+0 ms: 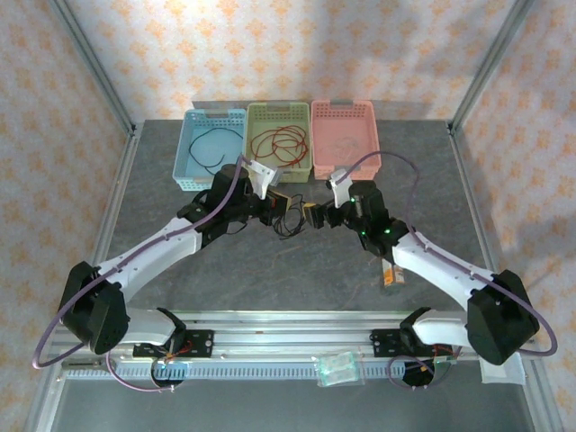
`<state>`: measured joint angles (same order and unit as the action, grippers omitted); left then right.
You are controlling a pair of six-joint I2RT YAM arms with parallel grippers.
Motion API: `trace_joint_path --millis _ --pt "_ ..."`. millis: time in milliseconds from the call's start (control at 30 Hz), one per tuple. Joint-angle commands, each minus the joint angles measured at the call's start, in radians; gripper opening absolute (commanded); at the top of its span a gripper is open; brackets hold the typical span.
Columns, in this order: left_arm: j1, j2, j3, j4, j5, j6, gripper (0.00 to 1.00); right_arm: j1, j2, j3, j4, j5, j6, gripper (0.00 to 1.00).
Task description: Untangle the cables
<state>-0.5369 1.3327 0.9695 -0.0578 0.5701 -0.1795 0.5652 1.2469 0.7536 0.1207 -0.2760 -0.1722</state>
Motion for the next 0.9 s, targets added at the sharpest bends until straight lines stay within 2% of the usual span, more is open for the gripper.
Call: trace_joint_path --millis 0,133,300,433,600,733,867 --pt "-0.009 -0.030 0.021 -0.015 0.042 0.033 0.00 -0.013 0.040 -0.010 0.098 -0.124 -0.082 0.96" --pt "-0.010 -0.034 0.027 -0.026 0.043 0.037 0.00 -0.013 0.124 -0.003 0.165 -0.207 -0.113 0.87" --pt "-0.009 -0.032 0.024 -0.030 0.045 0.037 0.00 -0.013 0.216 0.015 0.256 -0.196 -0.094 0.74" --pt "-0.011 -0.034 0.017 -0.037 0.041 0.035 0.00 -0.014 0.262 0.033 0.306 -0.183 -0.076 0.57" --pt "-0.011 -0.044 0.006 -0.030 0.038 0.030 0.00 -0.013 0.306 0.062 0.328 -0.230 -0.060 0.40" --pt "-0.011 -0.041 0.006 -0.028 0.043 0.030 0.00 -0.013 0.320 0.070 0.345 -0.251 -0.053 0.37" --pt "-0.011 -0.035 0.008 -0.034 0.037 0.032 0.00 -0.013 0.323 0.072 0.345 -0.249 -0.050 0.25"
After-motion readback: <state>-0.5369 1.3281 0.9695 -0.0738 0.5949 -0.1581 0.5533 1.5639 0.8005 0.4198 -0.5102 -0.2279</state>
